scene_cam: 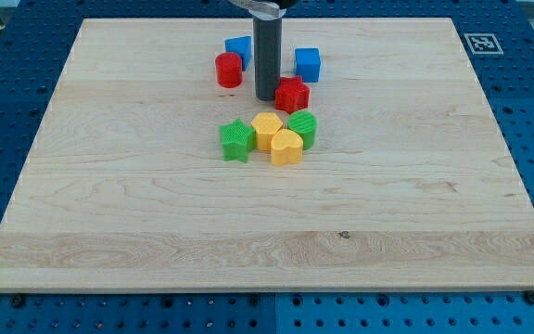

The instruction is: Push the green star to the red circle

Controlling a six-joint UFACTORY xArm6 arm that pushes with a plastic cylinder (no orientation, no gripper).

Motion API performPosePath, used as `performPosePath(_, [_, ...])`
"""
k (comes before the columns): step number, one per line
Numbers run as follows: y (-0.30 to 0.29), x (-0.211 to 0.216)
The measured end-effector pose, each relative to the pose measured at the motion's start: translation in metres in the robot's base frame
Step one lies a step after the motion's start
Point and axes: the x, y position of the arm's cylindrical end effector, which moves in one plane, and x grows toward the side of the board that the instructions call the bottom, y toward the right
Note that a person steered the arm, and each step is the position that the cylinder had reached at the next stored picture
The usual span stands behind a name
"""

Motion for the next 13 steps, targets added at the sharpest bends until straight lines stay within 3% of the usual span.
performPosePath(1, [0.0,-0.03])
performPosePath(3, [0.0,-0.045])
performPosePath(4, [-0.036,0.006])
performPosePath(6, [-0.039,0.02])
performPosePath(7, [-0.089,0.036])
performPosePath(8, [-0.091,0.049])
performPosePath(11, [-0.087,0.173])
performPosePath(12, [-0.039,0.165])
performPosePath(13, [-0.037,0.159])
